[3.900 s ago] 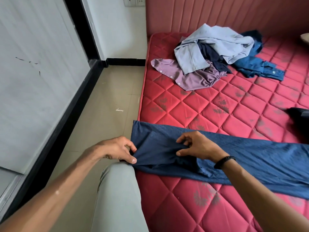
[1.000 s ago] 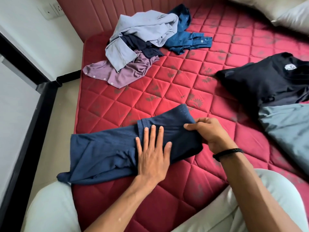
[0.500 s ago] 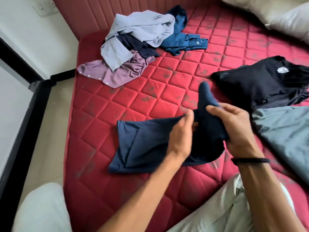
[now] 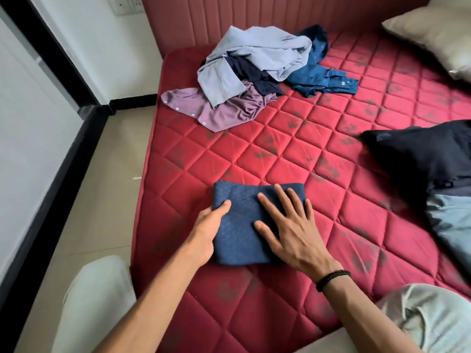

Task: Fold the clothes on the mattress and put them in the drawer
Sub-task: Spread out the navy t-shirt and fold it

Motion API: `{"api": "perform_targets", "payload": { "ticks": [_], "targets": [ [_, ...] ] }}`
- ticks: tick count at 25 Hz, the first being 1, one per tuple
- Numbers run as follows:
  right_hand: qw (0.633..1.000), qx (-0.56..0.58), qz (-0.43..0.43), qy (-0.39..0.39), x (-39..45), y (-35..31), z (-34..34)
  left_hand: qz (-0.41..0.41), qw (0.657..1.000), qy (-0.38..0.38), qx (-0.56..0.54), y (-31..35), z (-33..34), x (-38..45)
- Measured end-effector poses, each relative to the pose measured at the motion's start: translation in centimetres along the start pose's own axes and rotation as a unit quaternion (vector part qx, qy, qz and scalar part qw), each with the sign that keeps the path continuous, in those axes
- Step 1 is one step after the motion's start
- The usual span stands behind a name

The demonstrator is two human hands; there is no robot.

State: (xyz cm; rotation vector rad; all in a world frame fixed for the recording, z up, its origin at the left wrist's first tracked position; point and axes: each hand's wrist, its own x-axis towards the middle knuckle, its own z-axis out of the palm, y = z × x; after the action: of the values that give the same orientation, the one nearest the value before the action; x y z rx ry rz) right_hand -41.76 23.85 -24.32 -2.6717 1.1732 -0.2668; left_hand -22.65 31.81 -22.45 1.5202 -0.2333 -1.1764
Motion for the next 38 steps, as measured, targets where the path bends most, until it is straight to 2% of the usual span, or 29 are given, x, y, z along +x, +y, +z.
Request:
{"api": "perform_targets", "payload": {
  "ticks": [2, 4, 6, 7, 8, 9, 10, 11, 12, 15, 17, 20, 22, 24, 25, 27, 28, 31, 32, 33, 34, 36, 37, 38],
  "targets": [
    [0.998, -0.053, 0.018, -0.029, 0.0, -0.1, 1.5, 0.034, 0.999, 0.019, 0.035, -0.8, -0.5, 1.0],
    [0.997, -0.061, 0.034, -0.013, 0.4, -0.3, 1.7, 0.088, 0.989, 0.038, 0.108, -0.9, -0.6, 1.9],
    [0.996, -0.072, 0.047, 0.007, 0.7, -0.5, 1.8, 0.148, 0.965, 0.08, 0.203, -0.6, -0.5, 2.4],
    [0.995, -0.078, 0.054, 0.011, 0.8, -0.5, 2.0, 0.2, 0.937, 0.124, 0.259, -0.4, -0.3, 2.0],
    [0.995, -0.081, 0.062, 0.012, 0.8, -0.7, 2.3, 0.279, 0.891, 0.17, 0.314, -0.5, 0.1, 1.3],
    [0.994, -0.079, 0.071, 0.012, 0.9, -0.8, 2.5, 0.375, 0.83, 0.187, 0.369, -0.6, 0.7, 0.5],
    [0.994, -0.072, 0.079, 0.006, 1.1, -0.9, 2.6, 0.453, 0.769, 0.166, 0.42, -0.8, 1.7, -0.2],
    [0.994, -0.063, 0.084, -0.002, 1.4, -0.8, 2.6, 0.486, 0.725, 0.122, 0.472, -1.3, 2.6, -0.7],
    [0.995, -0.055, 0.086, -0.011, 1.8, -0.6, 2.6, 0.472, 0.705, 0.087, 0.523, -2.2, 3.1, -0.4],
    [0.996, -0.041, 0.071, -0.033, 2.2, 0.6, 3.1, 0.365, 0.684, 0.071, 0.627, -4.6, 2.3, 1.8],
    [0.996, -0.026, 0.069, -0.043, 3.1, 1.9, 3.0, 0.36, 0.665, 0.074, 0.65, -5.3, 1.2, 3.0],
    [0.994, 0.01, 0.105, -0.036, 4.6, 3.5, 2.5, 0.363, 0.661, 0.058, 0.654, -4.9, 0.5, 3.6],
    [0.984, 0.061, 0.161, 0.034, 4.3, 3.6, 2.2, 0.359, 0.663, 0.071, 0.653, -5.0, -0.1, 3.4],
    [0.952, 0.128, 0.243, 0.135, 2.5, 3.4, 2.5, 0.35, 0.672, 0.095, 0.645, -5.4, -0.7, 2.9],
    [0.935, 0.158, 0.277, 0.156, 1.1, 3.1, 2.4, 0.347, 0.676, 0.106, 0.641, -5.8, -1.1, 2.4],
    [0.906, 0.239, 0.326, 0.128, -0.6, 2.7, 0.8, 0.346, 0.68, 0.127, 0.634, -6.4, -1.9, 1.5],
    [0.875, 0.311, 0.359, 0.09, -0.6, 2.8, -0.3, 0.346, 0.682, 0.135, 0.63, -6.7, -2.3, 1.1],
    [0.718, 0.565, 0.406, -0.003, 0.1, 2.1, -4.0, 0.343, 0.686, 0.15, 0.623, -8.2, -3.7, -0.8],
    [0.686, 0.607, 0.4, -0.023, 0.2, 1.2, -5.1, 0.338, 0.696, 0.159, 0.613, -8.4, -3.9, -1.3],
    [0.678, 0.623, 0.389, -0.03, 0.3, 0.4, -6.0, 0.334, 0.712, 0.166, 0.595, -8.3, -3.8, -2.0],
    [0.697, 0.611, 0.374, -0.029, 0.4, -0.3, -6.6, 0.34, 0.73, 0.165, 0.57, -8.0, -3.4, -2.8],
    [0.789, 0.518, 0.33, 0.003, 0.6, -1.9, -7.6, 0.404, 0.768, 0.151, 0.474, -6.5, -3.0, -4.6],
    [0.829, 0.471, 0.3, 0.023, 0.6, -2.6, -8.3, 0.417, 0.81, 0.131, 0.392, -5.3, -2.8, -5.7],
    [0.863, 0.431, 0.263, 0.036, 0.5, -3.5, -9.2, 0.382, 0.872, 0.099, 0.288, -4.0, -2.4, -6.9]
  ]
}}
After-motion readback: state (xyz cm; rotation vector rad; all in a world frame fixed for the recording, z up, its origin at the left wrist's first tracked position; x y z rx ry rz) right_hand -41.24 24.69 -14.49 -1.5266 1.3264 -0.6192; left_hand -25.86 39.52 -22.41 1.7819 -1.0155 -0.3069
